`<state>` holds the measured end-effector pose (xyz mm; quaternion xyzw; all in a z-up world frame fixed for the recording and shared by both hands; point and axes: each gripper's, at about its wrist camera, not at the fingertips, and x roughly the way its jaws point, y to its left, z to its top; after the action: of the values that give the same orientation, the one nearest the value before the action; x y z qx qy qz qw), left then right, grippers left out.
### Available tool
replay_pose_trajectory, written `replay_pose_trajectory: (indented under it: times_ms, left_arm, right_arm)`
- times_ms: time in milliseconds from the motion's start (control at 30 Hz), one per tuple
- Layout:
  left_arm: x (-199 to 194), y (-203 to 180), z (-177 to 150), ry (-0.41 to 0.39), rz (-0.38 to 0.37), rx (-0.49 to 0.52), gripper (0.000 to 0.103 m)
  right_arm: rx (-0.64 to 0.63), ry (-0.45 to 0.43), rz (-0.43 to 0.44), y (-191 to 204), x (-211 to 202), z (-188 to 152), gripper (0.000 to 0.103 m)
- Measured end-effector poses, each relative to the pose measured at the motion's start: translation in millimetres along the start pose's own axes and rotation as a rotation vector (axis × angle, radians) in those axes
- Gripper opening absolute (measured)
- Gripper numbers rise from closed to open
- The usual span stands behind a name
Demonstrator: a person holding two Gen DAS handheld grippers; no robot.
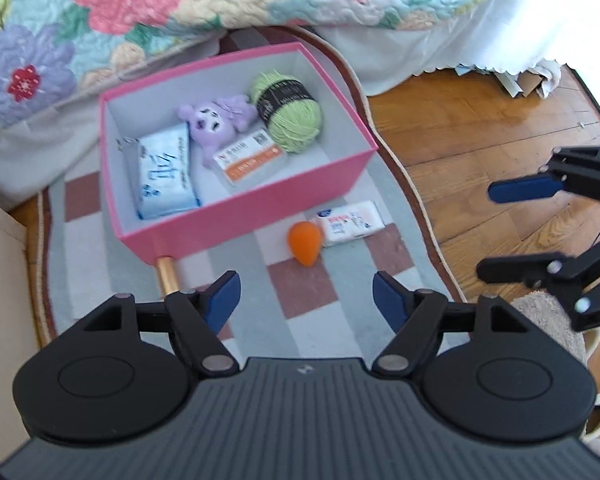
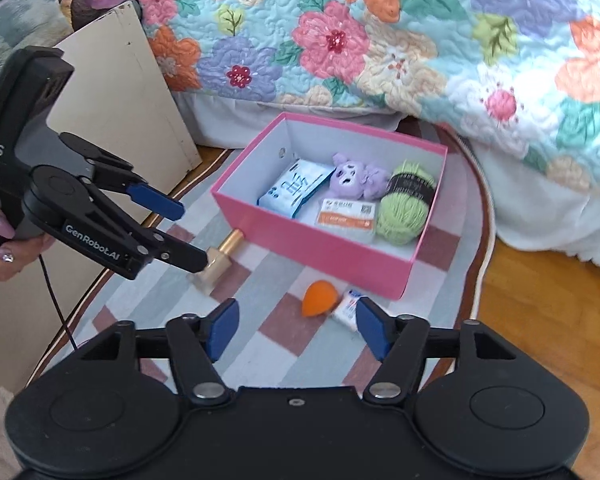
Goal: Organize objects
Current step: 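Open the left tool to release the packet and withdraw, then lower the left tool onto the small white wipes pack and grasp it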
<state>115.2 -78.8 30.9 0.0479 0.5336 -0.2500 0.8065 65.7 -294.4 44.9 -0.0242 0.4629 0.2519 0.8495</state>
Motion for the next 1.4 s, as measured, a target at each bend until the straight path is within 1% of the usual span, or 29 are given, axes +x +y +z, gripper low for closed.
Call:
replay_pose_trajectory:
  times_ms: [67, 133, 167, 200, 267, 367, 433, 467, 567, 633, 700, 733, 800, 867, 933, 1000, 1067, 1167, 1200, 1233, 1300, 1400]
  left_arm:
    - [9, -4, -5, -0.015, -0.018, -0.010, 0.077]
    - [20, -8, -9, -0.031, -0.039, -0.022, 0.083]
    - [26, -9, -10, -0.043, -0.051, -0.030, 0.088]
    - [32, -10, -10, -0.060, -0.060, -0.041, 0.090]
    - [44, -10, -10, -0.086, -0.066, -0.076, 0.091]
    - [67, -14, -8, -0.080, -0.077, -0.094, 0.091]
    - [79, -15, -8, -0.117, -0.086, -0.115, 0.087]
    - [85, -14, -9, -0.134, -0.083, -0.143, 0.087]
    - [109, -9, -10, -0.116, -0.130, -0.216, 0.079]
    - [122, -9, -13, -0.113, -0.137, -0.237, 0.076]
    - [132, -13, -15, -0.104, -0.114, -0.212, 0.063]
    - [137, -16, -15, -0.099, -0.110, -0.195, 0.060]
    - [144, -18, -16, -0.078, -0.128, -0.168, 0.054]
    - [145, -15, -19, -0.095, -0.147, -0.197, 0.052]
    - [150, -12, -19, -0.083, -0.157, -0.214, 0.050]
    - [155, -13, -16, -0.077, -0.154, -0.208, 0.043]
    - [162, -12, -12, -0.080, -0.160, -0.211, 0.039]
    - [174, -7, -6, -0.077, -0.177, -0.276, 0.037]
    - [178, -5, -4, -0.071, -0.171, -0.294, 0.036]
    - [181, -4, -3, -0.068, -0.149, -0.305, 0.036]
    - [183, -3, 0, -0.080, -0.116, -0.311, 0.032]
    - [181, -1, 2, -0.109, -0.101, -0.327, 0.031]
  right_arm:
    - [0.016, -0.002, 0.007, -3, 8, -13, 0.072]
    - [0.031, 0.000, 0.002, -9, 20, -25, 0.073]
    - [0.035, -0.001, -0.007, -11, 27, -30, 0.073]
    - [0.035, 0.001, -0.020, -13, 33, -36, 0.073]
    - [0.015, 0.026, -0.045, -21, 47, -47, 0.073]
    - [-0.016, 0.055, -0.087, -36, 63, -57, 0.073]
    - [-0.022, 0.044, -0.091, -47, 71, -61, 0.073]
    - [-0.022, 0.036, -0.087, -52, 75, -63, 0.073]
    - [-0.040, -0.010, -0.086, -65, 88, -69, 0.073]
    - [-0.051, -0.039, -0.098, -70, 96, -72, 0.073]
    - [-0.047, -0.051, -0.092, -73, 103, -74, 0.073]
    - [-0.043, -0.052, -0.085, -74, 106, -74, 0.073]
    - [-0.040, -0.044, -0.091, -75, 115, -74, 0.073]
    - [-0.030, -0.028, -0.102, -73, 121, -72, 0.073]
    - [-0.041, -0.016, -0.073, -69, 123, -70, 0.073]
    - [-0.076, -0.014, -0.059, -63, 126, -70, 0.073]
    - [-0.085, 0.001, -0.055, -60, 132, -70, 0.073]
    - [-0.035, 0.029, -0.052, -65, 147, -69, 0.073]
    - [-0.005, 0.037, -0.067, -67, 151, -69, 0.073]
    - [0.028, 0.033, -0.081, -67, 154, -69, 0.073]
    - [0.068, 0.028, -0.089, -66, 160, -70, 0.073]
    - [0.073, 0.045, -0.159, -65, 169, -70, 0.073]
